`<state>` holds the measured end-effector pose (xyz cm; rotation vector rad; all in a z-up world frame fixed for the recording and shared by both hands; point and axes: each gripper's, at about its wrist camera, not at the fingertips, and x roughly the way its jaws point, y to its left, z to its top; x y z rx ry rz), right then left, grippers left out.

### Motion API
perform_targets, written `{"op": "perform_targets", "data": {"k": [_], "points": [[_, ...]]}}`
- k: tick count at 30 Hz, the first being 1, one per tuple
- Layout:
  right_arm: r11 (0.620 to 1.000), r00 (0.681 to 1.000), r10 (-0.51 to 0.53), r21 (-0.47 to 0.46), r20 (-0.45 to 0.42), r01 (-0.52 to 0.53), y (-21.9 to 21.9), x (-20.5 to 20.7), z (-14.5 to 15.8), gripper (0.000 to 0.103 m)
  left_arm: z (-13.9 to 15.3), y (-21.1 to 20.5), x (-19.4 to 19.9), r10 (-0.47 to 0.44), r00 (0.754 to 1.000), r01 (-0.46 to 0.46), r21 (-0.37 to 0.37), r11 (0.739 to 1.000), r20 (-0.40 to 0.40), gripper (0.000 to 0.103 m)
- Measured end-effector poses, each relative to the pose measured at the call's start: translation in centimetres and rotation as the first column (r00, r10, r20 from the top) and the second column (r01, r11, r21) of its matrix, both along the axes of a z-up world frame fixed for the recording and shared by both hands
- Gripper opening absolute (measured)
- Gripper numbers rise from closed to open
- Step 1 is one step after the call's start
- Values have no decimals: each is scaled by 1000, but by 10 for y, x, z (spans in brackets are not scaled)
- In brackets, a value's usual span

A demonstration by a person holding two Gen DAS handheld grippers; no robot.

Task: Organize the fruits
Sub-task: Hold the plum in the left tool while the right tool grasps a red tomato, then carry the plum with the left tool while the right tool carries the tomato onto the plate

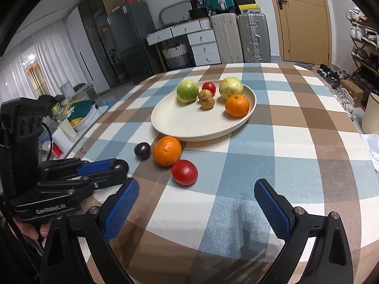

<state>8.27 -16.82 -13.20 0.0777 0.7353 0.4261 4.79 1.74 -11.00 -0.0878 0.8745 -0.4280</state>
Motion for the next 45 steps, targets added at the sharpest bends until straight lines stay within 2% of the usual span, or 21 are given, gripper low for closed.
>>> {"op": "perform_targets", "data": {"k": [1, 3, 8, 13, 19, 24, 26, 36, 45], "points": [[1000, 1000, 2, -5, -5, -2, 2, 2, -1, 94, 0, 4, 0, 7, 1000, -7, -10, 1000, -2, 23], [1000, 1000, 5, -18, -17, -6, 5, 5, -4, 81, 0, 9, 0, 17, 1000, -17, -22, 1000, -2, 23], [998, 999, 7, -55, -54, -10, 12, 15, -11, 72, 2, 18, -2, 28, 1000, -28, -43, 999, 1, 23], [996, 998, 24, -79, -50, -27, 23, 18, -11, 68, 1, 27, -5, 36, 999, -36, -61, 997, 0, 23], [993, 995, 42, -109, -88, -52, 34, 27, -17, 57, 6, 33, -4, 58, 998, -57, -91, 994, 12, 23], [990, 993, 40, -127, -109, -54, 39, 33, -21, 35, 10, 39, -1, 70, 997, -67, -116, 991, 21, 23], [989, 993, 30, -137, -119, -46, 39, 35, -20, 29, 10, 40, -1, 71, 997, -68, -119, 991, 20, 23], [997, 993, 12, -78, -114, -21, 30, 31, -16, 28, 9, 51, 3, 102, 995, -100, -119, 988, 12, 23], [998, 997, 35, -43, -63, -38, 19, 20, -9, 28, 26, 62, 23, 134, 990, -129, -99, 987, 47, 23]]}}
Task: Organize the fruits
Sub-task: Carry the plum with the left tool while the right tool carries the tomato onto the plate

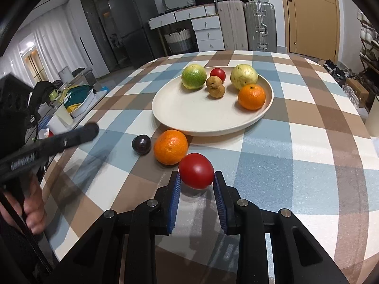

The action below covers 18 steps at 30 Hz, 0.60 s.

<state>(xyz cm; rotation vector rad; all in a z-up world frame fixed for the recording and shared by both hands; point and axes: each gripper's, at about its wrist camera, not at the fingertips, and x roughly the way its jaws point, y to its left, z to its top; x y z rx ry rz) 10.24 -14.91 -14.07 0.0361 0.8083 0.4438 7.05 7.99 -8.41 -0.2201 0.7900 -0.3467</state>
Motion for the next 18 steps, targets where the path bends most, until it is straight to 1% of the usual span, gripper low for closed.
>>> {"op": "perform_targets", "data": {"k": [5, 10, 18], "points": [[999, 1000, -8, 47, 20, 7, -10, 1, 6, 28, 9, -6, 15, -14, 1000, 14, 14, 1000, 7, 23], [997, 998, 9, 80, 63, -14, -14, 2, 21, 28, 13, -17, 35, -31, 1000, 31, 23, 999, 4, 23], [993, 996, 28, 111, 81, -37, -13, 24, 36, 28, 11, -41, 75, -57, 998, 57, 51, 997, -9, 23]]}}
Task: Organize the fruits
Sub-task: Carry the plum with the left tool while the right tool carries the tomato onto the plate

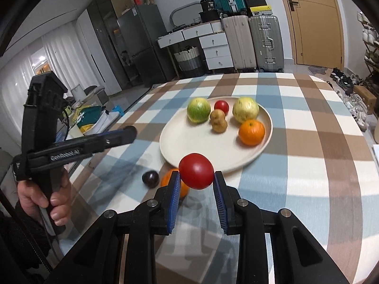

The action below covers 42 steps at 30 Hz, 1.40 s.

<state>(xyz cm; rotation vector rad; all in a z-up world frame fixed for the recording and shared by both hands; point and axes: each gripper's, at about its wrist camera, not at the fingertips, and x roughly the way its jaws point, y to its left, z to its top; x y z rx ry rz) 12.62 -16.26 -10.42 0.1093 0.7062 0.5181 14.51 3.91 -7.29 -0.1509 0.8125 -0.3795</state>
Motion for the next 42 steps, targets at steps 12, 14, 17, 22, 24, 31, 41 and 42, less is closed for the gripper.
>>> {"op": "perform_targets", "data": {"k": [12, 14, 17, 22, 24, 31, 41, 42], "points": [[1000, 1000, 20, 16, -10, -20, 6, 42, 4, 28, -13, -25, 55, -28, 998, 29, 23, 999, -61, 23], [1000, 1000, 18, 16, -8, -18, 6, 49, 6, 28, -14, -28, 63, -30, 997, 32, 26, 999, -72, 23], [1000, 1000, 12, 3, -9, -12, 7, 59, 9, 28, -15, -33, 74, -37, 996, 40, 35, 999, -84, 23], [1000, 1000, -1, -30, -23, 1, 8, 79, 8, 28, -19, -46, 93, -65, 991, 72, 54, 996, -118, 23], [999, 999, -4, -35, -32, 3, 8, 86, 7, 28, -19, -49, 98, -69, 990, 76, 58, 995, -122, 23], [999, 999, -4, -45, -53, 1, 5, 105, 5, 28, -23, -62, 117, -84, 986, 96, 74, 993, -145, 23], [998, 997, -14, -59, -81, 10, 4, 122, -3, 31, -28, -74, 128, -102, 983, 116, 87, 989, -156, 23], [998, 997, -19, -60, -76, 14, 4, 122, -2, 34, -28, -74, 129, -103, 982, 118, 87, 989, -157, 23]]}}
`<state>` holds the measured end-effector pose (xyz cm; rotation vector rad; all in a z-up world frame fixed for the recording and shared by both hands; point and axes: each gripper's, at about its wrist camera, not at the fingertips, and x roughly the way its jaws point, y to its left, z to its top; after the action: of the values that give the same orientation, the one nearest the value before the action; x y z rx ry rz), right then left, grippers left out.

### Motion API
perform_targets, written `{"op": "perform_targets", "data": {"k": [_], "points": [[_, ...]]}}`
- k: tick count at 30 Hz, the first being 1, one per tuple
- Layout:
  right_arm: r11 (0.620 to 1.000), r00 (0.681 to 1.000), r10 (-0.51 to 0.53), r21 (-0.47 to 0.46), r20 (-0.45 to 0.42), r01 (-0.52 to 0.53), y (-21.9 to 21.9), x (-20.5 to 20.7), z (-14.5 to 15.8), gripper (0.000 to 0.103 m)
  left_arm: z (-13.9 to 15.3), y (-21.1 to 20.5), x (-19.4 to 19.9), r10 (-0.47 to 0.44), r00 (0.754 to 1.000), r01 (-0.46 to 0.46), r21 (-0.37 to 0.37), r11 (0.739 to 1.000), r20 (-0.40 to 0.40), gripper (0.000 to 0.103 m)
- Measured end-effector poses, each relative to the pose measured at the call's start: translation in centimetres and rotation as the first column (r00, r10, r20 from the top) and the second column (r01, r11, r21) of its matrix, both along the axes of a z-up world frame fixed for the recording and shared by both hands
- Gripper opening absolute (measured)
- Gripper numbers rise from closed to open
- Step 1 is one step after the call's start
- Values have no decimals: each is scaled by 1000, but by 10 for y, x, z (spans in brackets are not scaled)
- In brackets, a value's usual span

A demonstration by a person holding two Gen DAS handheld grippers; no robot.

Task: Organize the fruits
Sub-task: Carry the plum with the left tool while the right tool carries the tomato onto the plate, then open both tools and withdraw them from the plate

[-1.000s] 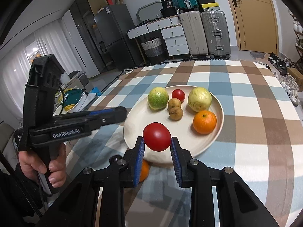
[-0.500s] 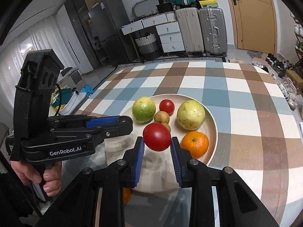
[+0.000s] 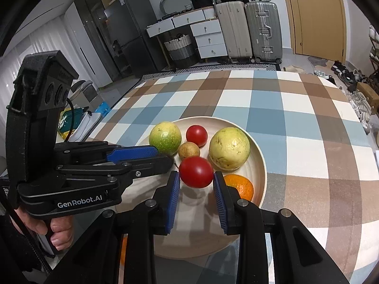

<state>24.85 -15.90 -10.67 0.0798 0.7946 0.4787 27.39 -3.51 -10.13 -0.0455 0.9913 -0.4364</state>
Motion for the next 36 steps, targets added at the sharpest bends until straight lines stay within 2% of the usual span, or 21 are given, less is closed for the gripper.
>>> {"op": "perform_targets", "data": {"k": [3, 13, 32, 34, 36], "points": [[999, 1000, -4, 36, 6, 4, -3, 0, 2, 44, 0, 0, 0, 1, 1000, -1, -7, 1000, 1, 23], [997, 999, -30, 79, 39, 27, -12, -15, 13, 47, 16, 19, -16, 49, 998, -47, -44, 998, 48, 27], [995, 993, -3, 104, 115, -9, -4, -70, 26, 48, 29, 62, -79, 133, 986, -128, -59, 990, 97, 27], [993, 992, -6, 116, 124, -9, -3, -76, 27, 48, 30, 63, -87, 137, 985, -132, -58, 990, 106, 30], [992, 991, -9, 127, 134, -9, -2, -81, 29, 48, 31, 63, -94, 143, 983, -138, -55, 989, 113, 39]]}}
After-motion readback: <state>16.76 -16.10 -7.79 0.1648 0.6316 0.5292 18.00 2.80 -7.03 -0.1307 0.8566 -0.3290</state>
